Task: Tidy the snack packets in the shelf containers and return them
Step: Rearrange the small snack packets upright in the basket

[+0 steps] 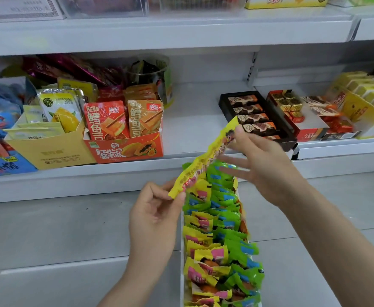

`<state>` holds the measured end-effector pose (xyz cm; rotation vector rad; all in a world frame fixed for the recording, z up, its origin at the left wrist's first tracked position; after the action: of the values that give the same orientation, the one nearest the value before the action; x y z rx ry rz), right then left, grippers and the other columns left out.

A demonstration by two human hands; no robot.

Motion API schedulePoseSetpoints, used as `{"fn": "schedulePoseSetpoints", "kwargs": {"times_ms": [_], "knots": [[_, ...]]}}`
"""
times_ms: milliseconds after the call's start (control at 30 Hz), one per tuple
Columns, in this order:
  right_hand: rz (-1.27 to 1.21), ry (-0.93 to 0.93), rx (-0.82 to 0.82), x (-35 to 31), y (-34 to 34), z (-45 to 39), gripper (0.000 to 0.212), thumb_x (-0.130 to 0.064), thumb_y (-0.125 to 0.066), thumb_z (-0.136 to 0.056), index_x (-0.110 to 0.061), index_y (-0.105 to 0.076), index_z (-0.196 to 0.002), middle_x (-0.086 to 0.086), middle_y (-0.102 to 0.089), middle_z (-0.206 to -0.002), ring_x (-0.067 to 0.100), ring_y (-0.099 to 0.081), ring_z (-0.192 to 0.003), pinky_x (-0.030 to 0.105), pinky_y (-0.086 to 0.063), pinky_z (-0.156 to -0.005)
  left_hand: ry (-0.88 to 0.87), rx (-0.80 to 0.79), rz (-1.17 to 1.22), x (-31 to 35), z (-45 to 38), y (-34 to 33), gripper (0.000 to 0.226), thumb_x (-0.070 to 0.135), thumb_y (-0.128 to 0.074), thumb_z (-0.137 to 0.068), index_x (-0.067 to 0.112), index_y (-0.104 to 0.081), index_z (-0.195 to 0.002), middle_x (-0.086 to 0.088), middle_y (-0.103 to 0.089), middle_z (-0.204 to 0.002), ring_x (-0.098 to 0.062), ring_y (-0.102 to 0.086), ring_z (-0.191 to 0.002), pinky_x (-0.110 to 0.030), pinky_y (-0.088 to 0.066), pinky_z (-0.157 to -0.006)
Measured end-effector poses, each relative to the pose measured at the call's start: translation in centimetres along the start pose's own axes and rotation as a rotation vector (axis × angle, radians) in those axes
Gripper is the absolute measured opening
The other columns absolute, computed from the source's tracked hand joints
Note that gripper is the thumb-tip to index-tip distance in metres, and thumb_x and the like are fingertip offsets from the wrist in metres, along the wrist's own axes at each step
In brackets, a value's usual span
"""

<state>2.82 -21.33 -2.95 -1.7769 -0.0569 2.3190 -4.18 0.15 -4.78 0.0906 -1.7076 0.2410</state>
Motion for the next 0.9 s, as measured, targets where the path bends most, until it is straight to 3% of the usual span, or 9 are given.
{"fn": "schedulePoseSetpoints", "kwargs": {"times_ms": [100,233,333,433,500,567,767,833,900], "knots": [[-0.242,-0.176,-0.149,1.3,-2.2,0.4,0.052,-0.05,-0.056,-0.092,-0.007,-0.053,-0.121,0.019,-0.069,-0.117,0.036,-0.073,-0.096,0.044,-0.062,-0.068,-0.398,-0.13,-0.322,3.3,0.0,-0.7,0.032,-0.004,-0.066,-0.087,0.023,-0.054,-0.074,0.01,-0.072,-0.114,-0.015,-0.066,-0.112,-0.016,-0.048,-0.091],[-0.287,-0.128,-0.14,0.3,-1.4,-0.1,0.031,-0.021,-0.045,-0.105,-0.011,-0.048,-0.134,0.012,-0.074,-0.111,0.033,-0.073,-0.097,0.042,-0.062,-0.067,-0.689,-0.202,-0.605,4.8,0.8,-1.3,0.01,0.012,-0.068,-0.084,0.017,-0.064,-0.076,0.006,-0.07,-0.114,-0.019,-0.062,-0.107,-0.029,-0.049,-0.088],[-0.268,-0.094,-0.176,-0.1,-1.4,-0.2,0.028,-0.018,-0.046,-0.105,-0.01,-0.053,-0.131,0.009,-0.074,-0.114,0.031,-0.073,-0.1,0.044,-0.062,-0.072,-0.41,-0.166,-0.533,2.8,0.0,-0.4,0.034,-0.001,-0.068,-0.078,0.024,-0.067,-0.1,0.002,-0.06,-0.124,-0.015,-0.058,-0.119,-0.018,-0.045,-0.097],[-0.227,-0.056,-0.173,-0.2,-1.5,-0.4,0.028,-0.019,-0.048,-0.104,-0.01,-0.056,-0.129,0.007,-0.073,-0.116,0.029,-0.072,-0.102,0.046,-0.061,-0.078,0.337,-0.209,0.162,-2.0,0.1,-0.7,0.054,0.008,-0.071,-0.081,0.028,-0.055,-0.128,0.003,-0.065,-0.128,-0.014,-0.065,-0.116,-0.023,-0.055,-0.091],[-0.224,-0.047,-0.174,-0.2,-1.7,-0.4,0.028,-0.019,-0.049,-0.103,-0.011,-0.059,-0.128,0.006,-0.073,-0.117,0.028,-0.072,-0.102,0.046,-0.061,-0.079,0.561,-0.294,0.375,-3.0,1.0,-2.2,0.055,0.027,-0.066,-0.082,0.02,-0.051,-0.135,-0.004,-0.07,-0.125,-0.022,-0.067,-0.114,-0.03,-0.058,-0.088],[-0.233,-0.047,-0.179,0.0,-1.9,-0.3,0.027,-0.019,-0.05,-0.102,-0.013,-0.061,-0.126,0.005,-0.073,-0.116,0.027,-0.073,-0.102,0.043,-0.062,-0.076,0.537,-0.359,0.315,-2.9,1.2,-2.8,0.057,0.027,-0.072,-0.077,0.017,-0.056,-0.131,-0.005,-0.072,-0.119,-0.022,-0.07,-0.11,-0.026,-0.058,-0.083],[-0.215,-0.047,-0.132,0.3,-1.6,-0.3,0.017,-0.021,-0.065,-0.092,-0.011,-0.074,-0.103,0.007,-0.076,-0.102,0.021,-0.074,-0.091,0.033,-0.061,-0.069,0.372,-0.176,0.215,-2.6,0.2,-1.3,0.038,0.012,-0.076,-0.07,0.016,-0.072,-0.108,-0.007,-0.077,-0.102,-0.019,-0.074,-0.09,-0.018,-0.056,-0.071],[-0.172,-0.053,-0.082,0.7,-1.0,-0.3,0.011,-0.025,-0.07,-0.088,-0.016,-0.077,-0.09,0.006,-0.077,-0.099,0.019,-0.075,-0.09,0.032,-0.062,-0.072,0.22,-0.097,0.093,-1.6,-0.3,-0.4,0.029,0.007,-0.077,-0.074,0.025,-0.075,-0.097,-0.001,-0.078,-0.096,-0.016,-0.075,-0.088,-0.016,-0.055,-0.071],[-0.174,-0.095,-0.03,1.3,-0.6,-0.4,0.024,-0.034,-0.071,-0.088,-0.01,-0.074,-0.093,0.011,-0.075,-0.108,0.024,-0.074,-0.096,0.036,-0.062,-0.076,-0.012,-0.014,-0.108,0.6,-0.7,0.7,0.027,0.007,-0.078,-0.077,0.031,-0.077,-0.091,0.008,-0.077,-0.093,-0.011,-0.074,-0.087,-0.015,-0.054,-0.074]]}}
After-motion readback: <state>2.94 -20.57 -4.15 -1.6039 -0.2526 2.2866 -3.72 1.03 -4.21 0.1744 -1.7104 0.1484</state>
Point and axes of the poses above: each hand's wrist, its own z-axis away from the middle knuckle, its own y-axis out of the back of the hand, x = y × z, the point moved 9 cm from there along -z, towards the middle knuckle
